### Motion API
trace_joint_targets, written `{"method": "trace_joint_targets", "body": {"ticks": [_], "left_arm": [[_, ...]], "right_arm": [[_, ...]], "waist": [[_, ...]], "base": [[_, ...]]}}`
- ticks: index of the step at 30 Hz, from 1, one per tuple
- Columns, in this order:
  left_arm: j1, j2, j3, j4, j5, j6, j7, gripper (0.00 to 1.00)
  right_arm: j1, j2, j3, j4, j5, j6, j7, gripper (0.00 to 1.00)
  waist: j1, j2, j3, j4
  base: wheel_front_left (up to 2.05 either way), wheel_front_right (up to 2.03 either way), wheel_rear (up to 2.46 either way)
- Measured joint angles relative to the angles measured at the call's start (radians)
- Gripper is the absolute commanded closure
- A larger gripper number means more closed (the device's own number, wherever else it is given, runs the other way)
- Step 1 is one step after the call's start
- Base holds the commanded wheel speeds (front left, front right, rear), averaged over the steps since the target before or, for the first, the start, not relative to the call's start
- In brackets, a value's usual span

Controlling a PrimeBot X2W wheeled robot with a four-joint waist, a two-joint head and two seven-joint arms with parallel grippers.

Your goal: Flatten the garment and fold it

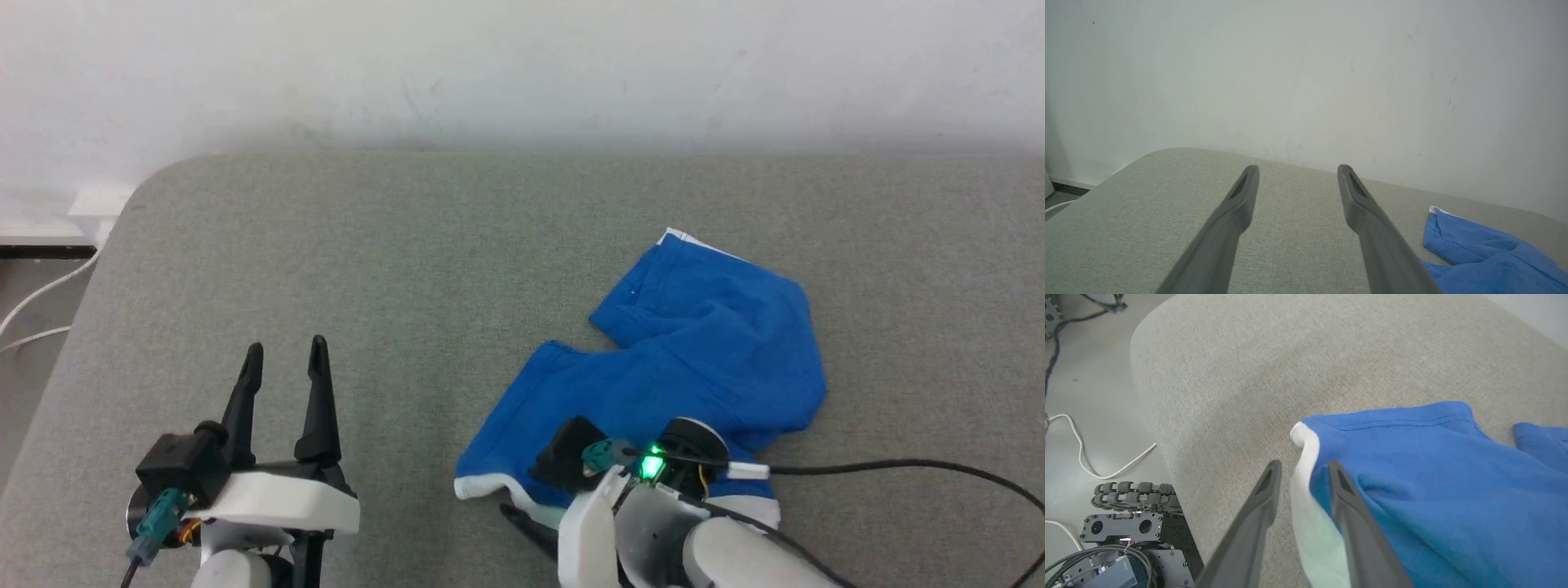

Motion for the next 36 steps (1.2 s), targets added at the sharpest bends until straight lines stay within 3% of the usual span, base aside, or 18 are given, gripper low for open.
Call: {"method": "trace_joint_targets", "body": {"ticks": [3, 6, 13, 15, 18, 21, 23, 36], "left_arm": [[0.000, 0.000, 0.000, 0.004, 0.000, 0.000, 0.000, 0.00], [0.002, 0.000, 0.004, 0.006, 0.001, 0.000, 0.000, 0.00], [0.029, 0.002, -0.015, 0.032, 0.014, -0.020, 0.000, 0.00], [0.038, 0.014, -0.054, 0.060, 0.016, -0.036, 0.006, 0.00], [0.046, 0.056, -0.147, 0.096, 0.015, -0.053, 0.100, 0.00], [0.055, 0.108, -0.225, 0.111, -0.012, -0.054, 0.210, 0.00], [0.056, 0.149, -0.295, 0.110, -0.084, -0.055, 0.295, 0.00], [0.005, 0.136, -0.319, 0.165, -0.205, -0.022, 0.592, 0.00]], "right_arm": [[0.004, -0.014, -0.021, -0.013, 0.040, 0.000, -0.068, 0.00], [0.031, -0.026, -0.113, -0.057, 0.041, 0.000, -0.160, 0.00], [0.203, 0.011, -0.490, -0.200, -0.037, 0.000, -0.318, 0.00], [0.263, 0.031, -0.594, -0.224, -0.081, 0.000, -0.326, 0.00], [0.339, 0.048, -0.686, -0.244, -0.133, 0.000, -0.314, 0.00], [0.388, 0.067, -0.734, -0.260, -0.151, 0.000, -0.303, 0.00], [0.403, 0.079, -0.762, -0.277, -0.158, 0.000, -0.296, 0.00], [0.404, 0.096, -0.755, -0.276, -0.181, 0.000, -0.260, 0.00]], "waist": [[0.0001, 0.0000, -0.010, -0.002], [0.0000, 0.0000, -0.022, -0.009], [0.0000, 0.0000, -0.048, -0.041], [0.0000, 0.0000, -0.051, -0.053], [-0.0001, 0.0000, -0.053, -0.069], [-0.0001, 0.0000, -0.049, -0.084], [0.0000, 0.0000, -0.034, -0.093], [-0.0001, 0.0000, 0.030, -0.136]], "base": [[0.00, 0.00, 0.00], [0.00, 0.00, 0.00], [0.00, 0.00, 0.00], [0.00, 0.00, 0.00], [0.00, 0.00, 0.00], [0.00, 0.00, 0.00], [0.00, 0.00, 0.00], [0.00, 0.00, 0.00]]}}
